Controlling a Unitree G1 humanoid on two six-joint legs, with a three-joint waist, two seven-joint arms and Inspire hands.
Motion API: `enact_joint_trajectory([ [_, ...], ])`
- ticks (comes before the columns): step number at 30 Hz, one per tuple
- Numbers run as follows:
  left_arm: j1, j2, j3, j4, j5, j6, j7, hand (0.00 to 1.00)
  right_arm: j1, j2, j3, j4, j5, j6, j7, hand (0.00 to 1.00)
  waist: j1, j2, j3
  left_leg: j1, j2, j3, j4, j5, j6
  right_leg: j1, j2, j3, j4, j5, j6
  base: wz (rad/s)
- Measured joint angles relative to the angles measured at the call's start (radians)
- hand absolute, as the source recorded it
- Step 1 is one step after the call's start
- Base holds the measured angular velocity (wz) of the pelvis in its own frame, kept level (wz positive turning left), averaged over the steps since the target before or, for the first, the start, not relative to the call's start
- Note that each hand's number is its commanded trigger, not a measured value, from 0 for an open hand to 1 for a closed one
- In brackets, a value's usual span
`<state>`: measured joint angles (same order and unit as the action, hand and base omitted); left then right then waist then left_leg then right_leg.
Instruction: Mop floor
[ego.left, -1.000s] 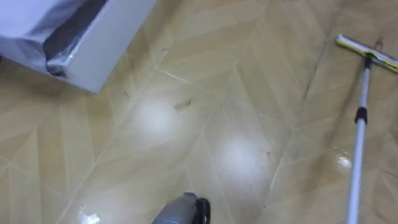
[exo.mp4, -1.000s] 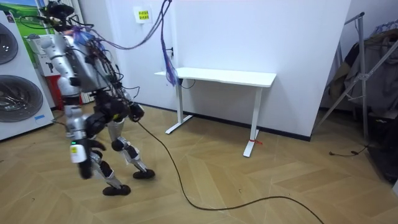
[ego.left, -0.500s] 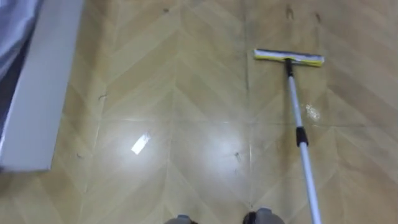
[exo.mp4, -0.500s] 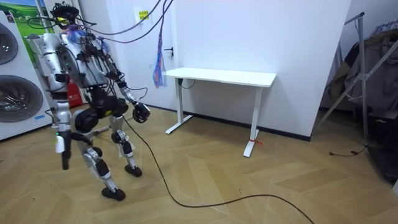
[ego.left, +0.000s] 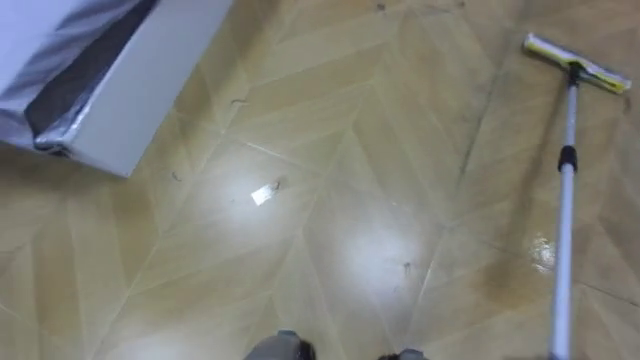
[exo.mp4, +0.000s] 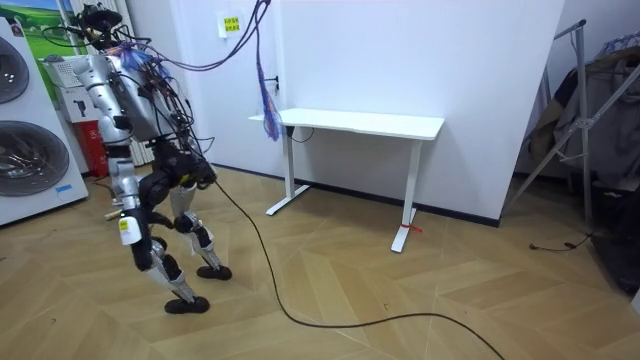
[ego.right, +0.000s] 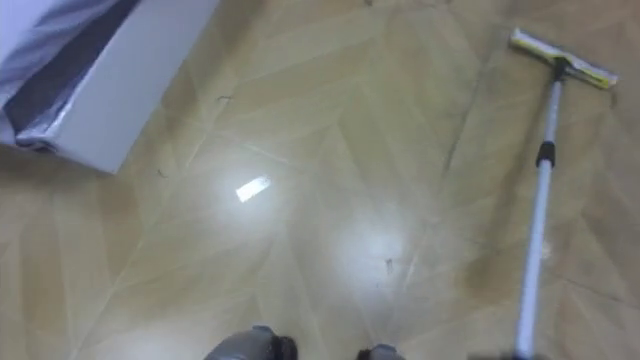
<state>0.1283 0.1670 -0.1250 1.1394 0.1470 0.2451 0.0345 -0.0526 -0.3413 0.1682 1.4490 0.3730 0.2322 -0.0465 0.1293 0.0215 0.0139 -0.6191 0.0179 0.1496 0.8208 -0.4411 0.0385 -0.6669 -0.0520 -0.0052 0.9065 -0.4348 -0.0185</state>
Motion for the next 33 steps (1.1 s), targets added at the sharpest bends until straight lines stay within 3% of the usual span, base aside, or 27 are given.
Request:
enact_joint_trajectory([
  [1, -0.006, 0.000, 0.001, 0.003, -0.002, -0.005, -0.001, 0.00, 0.021, 0.011, 0.016, 0.004, 0.000, 0.001, -0.005, 1.00, -0.011, 0.009, -0.0016, -0.006, 0.003, 0.000, 0.018, -0.008, 0.000, -0.005, -0.005, -0.004, 0.017, 0.000, 0.001, -0.18],
  [2, -0.018, -0.001, 0.000, 0.005, -0.014, -0.012, 0.002, 0.00, 0.046, 0.025, 0.034, 0.010, -0.005, 0.002, -0.013, 1.00, -0.033, 0.023, -0.0108, -0.015, 0.006, 0.000, 0.031, -0.033, 0.003, -0.022, -0.013, -0.027, 0.048, 0.001, 0.002, -0.16],
  [3, -0.027, -0.003, 0.000, 0.005, -0.020, -0.015, 0.004, 0.00, 0.055, 0.037, 0.038, 0.011, -0.010, 0.006, -0.017, 1.00, -0.043, 0.029, -0.0141, -0.015, 0.006, -0.001, 0.032, -0.048, 0.004, -0.032, -0.019, -0.034, 0.061, 0.003, 0.005, -0.36],
  [6, -0.049, -0.032, -0.001, 0.002, -0.031, -0.026, 0.009, 0.00, 0.046, 0.084, 0.037, 0.020, -0.024, 0.009, -0.030, 1.00, -0.053, 0.049, -0.0084, -0.019, 0.014, 0.000, 0.046, -0.063, 0.019, -0.039, -0.018, -0.063, 0.035, 0.003, 0.006, -0.75],
  [8, -0.044, -0.057, -0.001, 0.000, -0.037, -0.022, 0.020, 0.00, 0.007, 0.102, 0.036, 0.020, -0.052, 0.009, -0.045, 1.00, -0.052, 0.070, -0.0041, -0.020, 0.003, -0.018, 0.045, -0.064, 0.023, -0.029, -0.021, -0.093, -0.008, 0.005, 0.009, -0.63],
  [10, -0.038, -0.059, -0.006, 0.000, -0.040, -0.007, 0.024, 0.00, -0.025, 0.110, 0.021, 0.019, -0.063, 0.025, -0.050, 1.00, -0.053, 0.073, -0.0029, -0.007, -0.010, -0.036, 0.045, -0.062, 0.027, -0.020, -0.024, -0.095, -0.009, 0.008, 0.011, -0.13],
  [11, -0.037, -0.058, -0.010, 0.001, -0.042, 0.000, 0.028, 0.00, -0.045, 0.108, 0.007, 0.019, -0.065, 0.042, -0.055, 1.00, -0.050, 0.070, 0.0026, 0.004, -0.022, -0.059, 0.045, -0.058, 0.028, -0.005, -0.026, -0.103, -0.013, 0.007, 0.010, 0.12],
  [13, -0.035, -0.052, -0.017, -0.011, -0.046, 0.014, 0.030, 0.00, -0.090, 0.092, 0.000, 0.016, -0.067, 0.062, -0.060, 1.00, -0.043, 0.061, 0.0040, 0.007, -0.033, -0.076, 0.041, -0.049, 0.025, 0.000, -0.030, -0.107, -0.020, -0.005, 0.005, 0.20],
  [15, -0.029, -0.040, -0.018, -0.019, -0.054, 0.015, 0.030, 0.00, -0.163, 0.055, -0.014, 0.013, -0.069, 0.074, -0.045, 1.00, -0.030, 0.041, 0.0091, 0.004, -0.032, -0.071, 0.039, -0.042, 0.020, -0.010, -0.041, -0.113, -0.013, -0.011, -0.009, 0.05],
  [16, -0.025, -0.026, -0.018, -0.020, -0.063, 0.015, 0.031, 0.00, -0.221, 0.022, -0.014, 0.009, -0.069, 0.073, -0.035, 1.00, -0.016, 0.025, 0.0167, -0.001, -0.029, -0.069, 0.049, -0.041, 0.017, -0.017, -0.051, -0.111, 0.001, -0.017, -0.017, 0.04],
  [17, -0.022, -0.008, -0.027, -0.023, -0.076, 0.016, 0.033, 0.00, -0.273, -0.011, -0.013, 0.007, -0.069, 0.064, -0.033, 1.00, -0.015, 0.014, 0.0216, -0.015, -0.027, -0.073, 0.075, -0.037, 0.010, -0.020, -0.051, -0.115, 0.015, -0.029, -0.023, 0.18],
  [19, -0.014, 0.017, -0.043, -0.037, -0.076, 0.018, 0.043, 0.00, -0.303, -0.043, -0.010, -0.002, -0.060, 0.028, -0.025, 1.00, -0.004, 0.001, 0.0179, -0.051, -0.009, -0.066, 0.134, -0.010, -0.012, -0.019, -0.040, -0.120, 0.021, -0.040, -0.027, 0.33],
  [20, 0.002, 0.034, -0.043, -0.046, -0.076, 0.017, 0.044, 0.00, -0.322, -0.049, -0.010, -0.012, -0.057, 0.018, -0.013, 1.00, 0.014, -0.021, 0.0152, -0.068, -0.003, -0.067, 0.164, 0.011, -0.018, -0.017, -0.031, -0.117, 0.016, -0.039, -0.029, 0.20],
  [22, 0.026, 0.041, -0.036, -0.045, -0.073, 0.020, 0.050, 0.00, -0.328, -0.046, -0.003, -0.014, -0.033, 0.006, 0.010, 1.00, 0.016, -0.033, 0.0196, -0.113, -0.003, -0.073, 0.232, 0.046, -0.023, 0.007, -0.009, -0.094, 0.012, -0.044, -0.050, 0.47],
  [24, 0.030, 0.037, -0.046, -0.055, -0.066, 0.020, 0.042, 0.00, -0.283, -0.045, -0.018, -0.018, -0.004, 0.008, 0.016, 1.00, 0.007, -0.037, 0.0187, -0.162, -0.045, -0.079, 0.142, 0.048, -0.021, 0.027, 0.004, -0.045, 0.008, -0.066, -0.040, 1.07],
  [25, 0.028, 0.031, -0.048, -0.064, -0.067, 0.014, 0.026, 0.00, -0.238, -0.043, -0.044, -0.016, 0.023, 0.008, 0.016, 1.00, 0.016, -0.035, 0.0176, -0.183, -0.077, -0.084, 0.046, 0.058, -0.027, 0.038, 0.007, -0.019, -0.008, -0.073, -0.031, 0.72],
  [26, 0.026, 0.025, -0.047, -0.067, -0.067, 0.008, 0.009, 0.00, -0.209, -0.033, -0.046, -0.010, 0.052, 0.006, 0.014, 1.00, 0.033, -0.032, 0.0165, -0.182, -0.077, -0.073, -0.012, 0.123, 0.006, 0.043, 0.027, 0.024, -0.023, -0.080, -0.018, 0.35],
  [27, 0.032, 0.022, -0.043, -0.062, -0.066, 0.009, 0.000, 0.00, -0.198, -0.025, -0.046, -0.008, 0.061, 0.003, 0.016, 1.00, 0.034, -0.029, 0.0148, -0.169, -0.060, -0.047, -0.021, 0.145, 0.046, 0.051, 0.033, 0.036, -0.024, -0.085, -0.009, -0.14],
  [28, 0.028, 0.015, -0.036, -0.036, -0.054, 0.015, -0.012, 0.00, -0.166, -0.011, -0.038, -0.007, 0.072, -0.008, 0.020, 1.00, 0.034, -0.031, 0.0134, -0.143, -0.035, 0.015, -0.019, 0.118, 0.073, 0.059, 0.026, 0.048, -0.003, -0.091, 0.003, -0.31],
  [29, 0.017, 0.002, -0.033, -0.002, -0.044, 0.011, -0.017, 0.00, -0.132, -0.009, -0.024, -0.003, 0.068, -0.010, 0.016, 1.00, 0.032, -0.030, 0.0143, -0.112, -0.033, 0.054, -0.017, 0.101, 0.088, 0.057, 0.006, 0.054, 0.043, -0.082, 0.020, -0.34],
  [30, 0.004, -0.003, -0.032, 0.011, -0.043, 0.010, -0.017, 0.00, -0.115, -0.008, -0.021, 0.003, 0.060, -0.014, 0.013, 1.00, 0.028, -0.026, 0.0137, -0.096, -0.034, 0.067, -0.013, 0.090, 0.094, 0.058, -0.002, 0.056, 0.066, -0.076, 0.030, -0.38],
  [32, -0.025, -0.003, -0.007, 0.030, -0.043, -0.015, -0.013, 0.00, -0.040, 0.011, 0.005, 0.009, 0.013, -0.013, -0.006, 1.00, -0.015, -0.020, 0.0112, -0.053, -0.051, 0.074, 0.004, 0.045, 0.102, 0.044, -0.033, 0.044, 0.171, -0.041, 0.069, -0.27],
  [33, -0.033, -0.002, -0.001, 0.029, -0.045, -0.028, -0.008, 0.00, -0.021, 0.017, 0.009, 0.009, 0.001, -0.011, -0.013, 1.00, -0.019, -0.014, 0.0067, -0.049, -0.049, 0.074, 0.012, 0.031, 0.101, 0.031, -0.033, 0.042, 0.202, -0.020, 0.073, -0.31],
])
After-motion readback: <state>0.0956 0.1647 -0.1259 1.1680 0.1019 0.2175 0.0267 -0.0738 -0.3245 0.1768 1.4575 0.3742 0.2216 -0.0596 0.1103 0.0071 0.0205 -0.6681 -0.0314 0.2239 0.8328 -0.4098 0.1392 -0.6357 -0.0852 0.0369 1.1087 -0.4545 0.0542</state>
